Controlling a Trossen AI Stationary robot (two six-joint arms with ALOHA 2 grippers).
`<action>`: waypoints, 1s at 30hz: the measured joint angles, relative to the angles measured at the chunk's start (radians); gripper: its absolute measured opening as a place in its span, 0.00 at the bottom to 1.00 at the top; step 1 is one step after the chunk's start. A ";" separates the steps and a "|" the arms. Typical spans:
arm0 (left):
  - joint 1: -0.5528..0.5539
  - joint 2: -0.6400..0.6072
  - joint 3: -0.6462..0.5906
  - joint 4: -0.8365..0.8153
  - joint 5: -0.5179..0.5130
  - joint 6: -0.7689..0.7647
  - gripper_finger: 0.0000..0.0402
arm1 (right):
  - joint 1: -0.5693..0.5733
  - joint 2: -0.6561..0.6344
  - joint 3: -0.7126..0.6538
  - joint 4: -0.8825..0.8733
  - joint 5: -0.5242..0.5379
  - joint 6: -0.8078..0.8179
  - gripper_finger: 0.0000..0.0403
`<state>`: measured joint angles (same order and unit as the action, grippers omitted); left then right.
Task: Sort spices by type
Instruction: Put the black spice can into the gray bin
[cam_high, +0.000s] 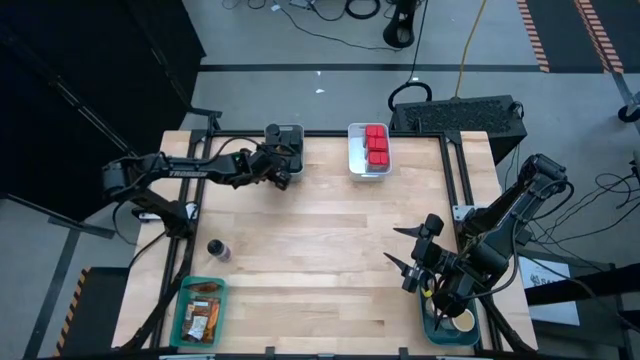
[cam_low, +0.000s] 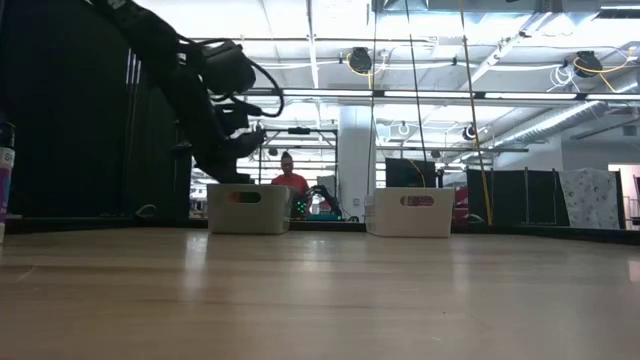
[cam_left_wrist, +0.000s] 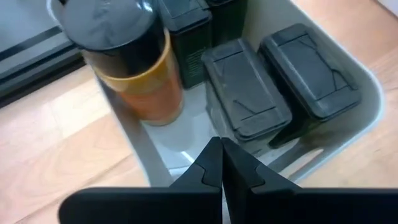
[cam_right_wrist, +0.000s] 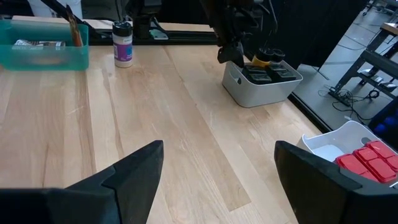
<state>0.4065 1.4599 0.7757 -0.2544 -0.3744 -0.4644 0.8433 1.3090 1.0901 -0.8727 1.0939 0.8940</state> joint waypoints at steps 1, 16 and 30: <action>-0.001 0.003 0.000 0.007 0.003 0.000 0.01 | 0.000 0.000 0.000 0.000 0.000 0.000 0.72; -0.003 0.004 0.000 0.068 0.062 -0.001 0.00 | 0.000 0.000 0.000 0.000 0.000 -0.001 0.72; -0.003 -0.018 0.000 0.049 0.032 -0.026 0.00 | 0.000 0.000 0.000 0.000 0.000 0.000 0.72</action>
<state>0.4038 1.4424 0.7753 -0.2051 -0.3420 -0.4906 0.8433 1.3090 1.0901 -0.8730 1.0939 0.8936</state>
